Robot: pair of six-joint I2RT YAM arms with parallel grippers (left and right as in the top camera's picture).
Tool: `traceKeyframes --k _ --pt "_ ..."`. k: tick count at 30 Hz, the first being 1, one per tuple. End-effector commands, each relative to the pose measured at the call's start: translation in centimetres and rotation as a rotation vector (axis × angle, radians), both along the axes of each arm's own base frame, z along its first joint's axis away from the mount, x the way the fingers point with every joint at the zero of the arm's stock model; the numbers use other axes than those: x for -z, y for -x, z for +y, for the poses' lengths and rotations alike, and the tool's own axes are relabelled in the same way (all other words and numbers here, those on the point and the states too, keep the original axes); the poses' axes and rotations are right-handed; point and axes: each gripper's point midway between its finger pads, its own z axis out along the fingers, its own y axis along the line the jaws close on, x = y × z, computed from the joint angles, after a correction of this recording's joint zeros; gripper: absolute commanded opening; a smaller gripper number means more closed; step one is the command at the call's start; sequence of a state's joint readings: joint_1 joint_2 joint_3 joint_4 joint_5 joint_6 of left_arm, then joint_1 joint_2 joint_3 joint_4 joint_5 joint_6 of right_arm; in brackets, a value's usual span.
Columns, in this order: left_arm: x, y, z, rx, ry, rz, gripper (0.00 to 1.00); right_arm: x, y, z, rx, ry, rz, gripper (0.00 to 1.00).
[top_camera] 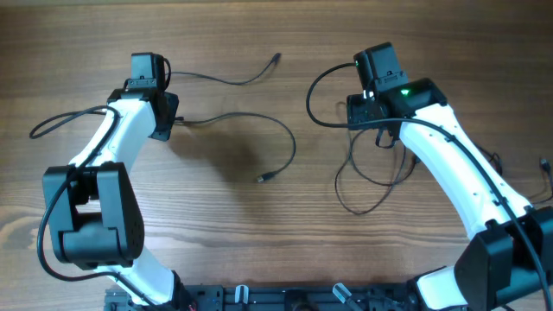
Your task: Untangle cables
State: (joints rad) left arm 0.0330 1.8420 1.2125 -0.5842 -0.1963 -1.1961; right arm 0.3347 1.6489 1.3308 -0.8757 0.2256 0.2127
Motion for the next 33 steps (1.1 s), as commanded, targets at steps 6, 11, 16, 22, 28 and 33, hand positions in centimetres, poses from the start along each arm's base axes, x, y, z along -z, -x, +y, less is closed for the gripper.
traceKeyframes --k 6,11,16,22,28,33 --pt "0.0 0.0 0.1 -0.014 0.003 -0.003 0.51 4.4 1.0 0.5 0.071 -0.036 0.137 0.57" --pt "0.0 0.0 0.1 -0.014 0.003 -0.004 0.51 6.8 1.5 1.1 0.09 -0.056 0.212 0.4" --pt "0.0 0.0 0.1 -0.014 0.003 -0.003 0.51 9.5 2.2 1.8 0.118 -0.086 0.296 0.4" --pt "0.0 0.0 0.1 -0.014 0.003 -0.004 0.51 12.2 2.9 2.1 0.117 -0.074 0.375 0.4" --pt "0.0 0.0 0.1 -0.014 0.003 -0.004 0.5 14.9 3.6 2.2 0.12 -0.062 0.44 0.36" --pt "0.0 0.0 0.1 -0.014 0.003 -0.003 0.51 15.8 3.8 2.1 0.122 -0.054 0.461 0.26"
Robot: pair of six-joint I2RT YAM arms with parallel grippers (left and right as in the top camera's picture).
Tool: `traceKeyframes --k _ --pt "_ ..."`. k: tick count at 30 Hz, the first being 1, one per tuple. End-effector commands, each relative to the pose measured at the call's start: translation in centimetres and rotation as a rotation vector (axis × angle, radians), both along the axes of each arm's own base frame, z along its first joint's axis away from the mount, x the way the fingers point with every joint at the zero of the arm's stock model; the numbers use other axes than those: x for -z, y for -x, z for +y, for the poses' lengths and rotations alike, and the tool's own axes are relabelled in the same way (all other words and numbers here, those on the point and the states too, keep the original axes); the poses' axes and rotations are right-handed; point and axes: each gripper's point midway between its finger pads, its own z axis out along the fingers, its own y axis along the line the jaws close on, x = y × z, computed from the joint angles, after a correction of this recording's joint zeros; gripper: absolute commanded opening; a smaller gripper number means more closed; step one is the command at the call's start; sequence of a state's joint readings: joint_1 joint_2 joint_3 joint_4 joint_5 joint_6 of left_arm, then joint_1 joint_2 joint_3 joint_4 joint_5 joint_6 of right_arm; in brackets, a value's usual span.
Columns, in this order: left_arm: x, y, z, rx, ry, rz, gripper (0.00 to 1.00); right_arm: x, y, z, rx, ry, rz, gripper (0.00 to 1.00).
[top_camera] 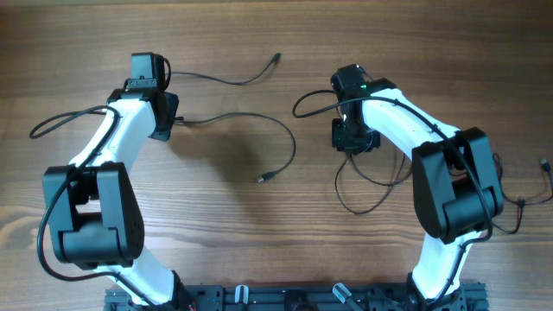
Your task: Untangle cables
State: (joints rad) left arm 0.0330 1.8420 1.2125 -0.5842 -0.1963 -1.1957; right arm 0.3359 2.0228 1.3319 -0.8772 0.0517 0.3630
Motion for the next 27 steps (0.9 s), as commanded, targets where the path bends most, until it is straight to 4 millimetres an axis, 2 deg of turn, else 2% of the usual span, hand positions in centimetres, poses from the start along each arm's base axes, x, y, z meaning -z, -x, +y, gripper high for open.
traceKeyframes --k 1,2,3,8,10,12,13,15,16,19,24,27 --pt "0.0 0.0 0.1 -0.014 0.003 -0.003 0.52 2.1 1.1 -0.1 0.002 0.016 0.065 0.25" --pt "0.0 0.0 0.1 -0.014 0.003 -0.003 0.52 2.1 1.1 -0.1 0.002 0.016 0.064 0.18" --pt "0.0 0.0 0.1 -0.014 0.003 -0.003 0.52 2.1 1.1 -0.1 0.0 0.011 0.065 0.04" --pt "0.0 0.0 0.1 -0.014 0.003 -0.004 0.53 1.6 1.2 0.0 -0.044 -0.009 0.074 0.04" --pt "0.0 0.0 0.1 -0.014 0.003 -0.004 0.53 0.3 0.6 0.9 -0.069 -0.079 0.052 0.04" --pt "0.0 0.0 0.1 -0.014 0.003 -0.004 0.53 -1.8 -0.6 2.1 -0.081 -0.169 -0.006 0.04" --pt "0.0 0.0 0.1 -0.014 0.003 -0.004 0.53 -4.2 -1.7 3.3 -0.112 -0.258 -0.075 0.04" --pt "0.0 0.0 0.1 -0.014 0.003 -0.004 0.53 -7.4 -2.9 4.3 -0.147 -0.347 -0.168 0.04" --pt "0.0 0.0 0.1 -0.014 0.003 -0.004 0.53 -9.7 -3.5 4.5 -0.153 -0.38 -0.235 0.04" --pt "0.0 0.0 0.1 -0.014 0.003 -0.004 0.54 -14.6 -4.6 4.3 -0.163 -0.412 -0.391 0.04" --pt "0.0 0.0 0.1 -0.014 0.003 -0.004 0.54 -24.0 -5.7 2.7 -0.165 -0.426 -0.699 0.04" --pt "0.0 0.0 0.1 -0.014 0.003 -0.003 0.54 -29.6 -6.0 0.0 -0.12 -0.365 -0.903 0.04"
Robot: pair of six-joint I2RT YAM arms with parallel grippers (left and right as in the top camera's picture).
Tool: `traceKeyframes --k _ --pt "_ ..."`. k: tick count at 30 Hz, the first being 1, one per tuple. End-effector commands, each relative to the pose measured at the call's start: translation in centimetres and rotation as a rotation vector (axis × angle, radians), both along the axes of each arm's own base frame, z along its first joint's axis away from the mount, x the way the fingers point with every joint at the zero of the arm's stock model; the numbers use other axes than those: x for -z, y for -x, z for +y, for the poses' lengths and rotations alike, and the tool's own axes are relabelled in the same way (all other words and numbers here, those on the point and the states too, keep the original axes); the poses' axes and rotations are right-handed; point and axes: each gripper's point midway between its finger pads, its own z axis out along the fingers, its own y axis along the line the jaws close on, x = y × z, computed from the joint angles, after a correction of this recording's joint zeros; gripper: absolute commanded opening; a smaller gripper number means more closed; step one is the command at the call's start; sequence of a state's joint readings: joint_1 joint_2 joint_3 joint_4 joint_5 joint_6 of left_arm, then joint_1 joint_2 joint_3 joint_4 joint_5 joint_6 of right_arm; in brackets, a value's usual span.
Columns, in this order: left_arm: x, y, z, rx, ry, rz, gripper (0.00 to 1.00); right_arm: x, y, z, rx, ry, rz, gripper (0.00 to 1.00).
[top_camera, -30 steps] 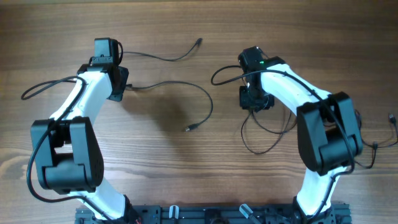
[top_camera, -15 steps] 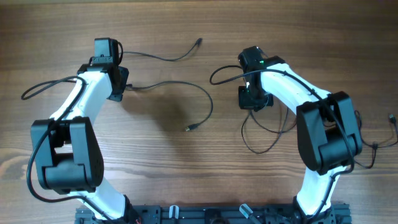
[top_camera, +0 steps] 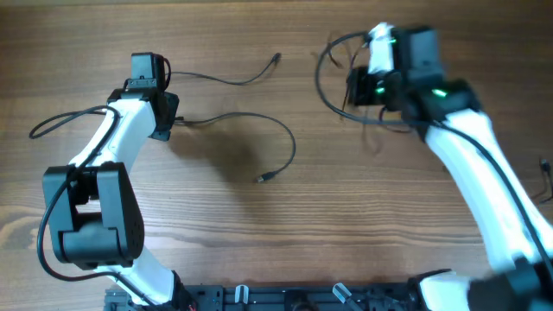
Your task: Untangle cables
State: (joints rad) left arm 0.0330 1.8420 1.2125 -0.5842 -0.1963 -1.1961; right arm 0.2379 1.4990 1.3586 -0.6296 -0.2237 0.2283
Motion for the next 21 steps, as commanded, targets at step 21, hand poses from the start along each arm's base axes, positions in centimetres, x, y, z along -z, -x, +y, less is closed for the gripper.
traceKeyframes --k 21 --pt "0.0 0.0 0.1 -0.014 0.003 -0.003 0.54 -6.0 -0.4 -8.7 0.197 0.094 -0.19 0.04"
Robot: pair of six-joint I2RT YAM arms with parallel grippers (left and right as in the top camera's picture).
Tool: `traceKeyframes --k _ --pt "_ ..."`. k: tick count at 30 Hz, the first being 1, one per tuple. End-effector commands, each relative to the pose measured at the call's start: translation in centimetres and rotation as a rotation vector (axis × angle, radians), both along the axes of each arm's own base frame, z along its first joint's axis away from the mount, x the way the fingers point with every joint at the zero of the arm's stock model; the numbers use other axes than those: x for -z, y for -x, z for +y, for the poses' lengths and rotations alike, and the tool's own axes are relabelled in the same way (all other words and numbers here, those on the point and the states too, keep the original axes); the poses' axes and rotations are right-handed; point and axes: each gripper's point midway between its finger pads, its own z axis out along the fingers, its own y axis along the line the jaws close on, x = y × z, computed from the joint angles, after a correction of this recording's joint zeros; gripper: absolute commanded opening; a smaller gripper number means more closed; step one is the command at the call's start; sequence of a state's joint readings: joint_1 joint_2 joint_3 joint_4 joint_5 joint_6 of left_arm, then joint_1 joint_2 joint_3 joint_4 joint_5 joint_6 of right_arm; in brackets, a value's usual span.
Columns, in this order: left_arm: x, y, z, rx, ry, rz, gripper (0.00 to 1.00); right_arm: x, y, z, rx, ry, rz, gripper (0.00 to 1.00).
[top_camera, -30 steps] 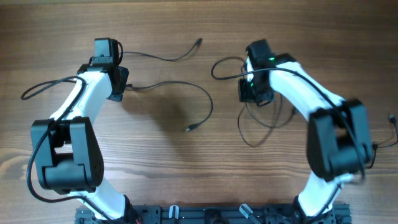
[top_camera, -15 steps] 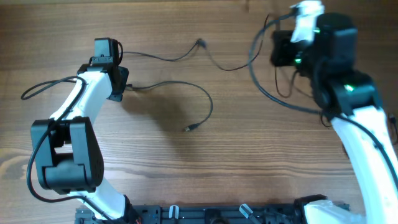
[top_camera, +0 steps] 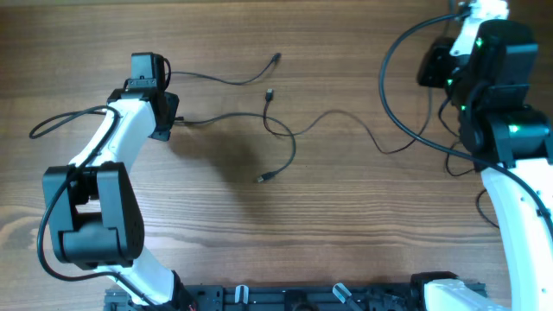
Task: Untangle cables
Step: 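Lower the right gripper back toward the center cables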
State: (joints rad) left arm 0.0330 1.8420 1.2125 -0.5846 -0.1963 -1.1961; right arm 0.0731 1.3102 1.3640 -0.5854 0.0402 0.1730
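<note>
My left gripper (top_camera: 173, 121) rests on the table at the upper left, apparently shut on a black cable (top_camera: 291, 142) that curves right and down to its plug (top_camera: 262, 178). My right gripper (top_camera: 430, 67) is raised at the far upper right, shut on a second thin cable (top_camera: 346, 117). That cable loops around the right wrist and trails left across the table. Its plug end (top_camera: 270, 92) lies near the left cable, and the two cross about (top_camera: 281, 130). The fingers of both grippers are hidden under the wrists.
A third cable (top_camera: 229, 82) runs from the left wrist to a plug (top_camera: 276, 59) at the top centre. More cable (top_camera: 60, 121) loops left of the left arm. Cable ends show at the right edge (top_camera: 543, 162). The arm bases stand along the front edge.
The right gripper has gone from the upper middle to the far upper right. The cable it holds is now drawn out leftward, its plug crossing the left cable. The left arm is unmoved.
The right gripper was first above a bunched cable right of centre. Then it was down on that bunch. Then it was raised at the upper middle with the cable looped around it. Now the cable lies stretched out from the far right. The left gripper stayed put throughout.
</note>
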Motion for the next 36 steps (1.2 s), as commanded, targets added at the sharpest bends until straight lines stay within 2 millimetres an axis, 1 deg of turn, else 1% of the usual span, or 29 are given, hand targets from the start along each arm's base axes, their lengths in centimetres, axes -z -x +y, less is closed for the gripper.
traceKeyframes --k 1,4,5,7,9,11,13,16,20,22,23,24,26,28,30,34,35,36 --pt "0.0 0.0 0.1 -0.014 0.003 -0.003 0.54 3.2 -0.3 3.0 -0.154 -0.075 0.114 0.04" --pt "0.0 0.0 0.1 -0.014 0.003 -0.003 0.54 7.0 0.2 4.0 -0.191 -0.109 0.254 0.04" --pt "0.0 0.0 0.1 -0.014 0.003 -0.003 0.54 8.6 0.4 4.6 -0.212 -0.124 0.311 0.04" --pt "0.0 0.0 0.1 -0.014 0.003 -0.003 0.54 11.3 0.8 5.4 -0.235 -0.138 0.404 0.04" --pt "0.0 0.0 0.1 -0.014 0.003 -0.004 0.54 14.3 0.9 5.9 -0.261 -0.119 0.492 0.04" --pt "0.0 0.0 0.1 -0.014 0.003 -0.003 0.54 16.9 1.0 6.5 -0.289 -0.101 0.565 0.04" --pt "0.0 0.0 0.1 -0.014 0.003 -0.003 0.54 19.3 1.1 7.2 -0.302 -0.102 0.628 0.04" --pt "0.0 0.0 0.1 -0.014 0.003 -0.003 0.54 21.8 1.4 9.0 -0.353 -0.142 0.701 0.04" --pt "0.0 0.0 0.1 -0.014 0.003 -0.004 0.54 23.8 2.4 11.7 -0.413 -0.242 0.781 0.05" --pt "0.0 0.0 0.1 -0.014 0.003 -0.004 0.54 24.5 2.8 12.4 -0.398 -0.274 0.815 0.06" --pt "0.0 0.0 0.1 -0.014 0.003 -0.004 0.54 24.7 2.9 12.6 -0.385 -0.282 0.827 0.08" --pt "0.0 0.0 0.1 -0.014 0.003 -0.004 0.54 24.8 2.9 12.7 -0.375 -0.291 0.835 0.13" --pt "0.0 0.0 0.1 -0.014 0.003 -0.004 0.54 25.1 3.2 13.3 -0.354 -0.308 0.856 0.18" --pt "0.0 0.0 0.1 -0.014 0.003 -0.004 0.54 25.3 3.4 13.7 -0.338 -0.316 0.867 0.27" --pt "0.0 0.0 0.1 -0.014 0.003 -0.004 0.54 25.5 3.4 13.7 -0.303 -0.313 0.879 0.29" --pt "0.0 0.0 0.1 -0.014 0.003 -0.003 0.54 26.5 3.5 12.8 -0.174 -0.287 0.897 0.52" --pt "0.0 0.0 0.1 -0.014 0.003 -0.003 0.54 26.8 3.7 12.7 -0.154 -0.29 0.903 0.66" --pt "0.0 0.0 0.1 -0.014 0.003 -0.003 0.54 26.9 3.8 12.7 -0.143 -0.298 0.907 0.74"
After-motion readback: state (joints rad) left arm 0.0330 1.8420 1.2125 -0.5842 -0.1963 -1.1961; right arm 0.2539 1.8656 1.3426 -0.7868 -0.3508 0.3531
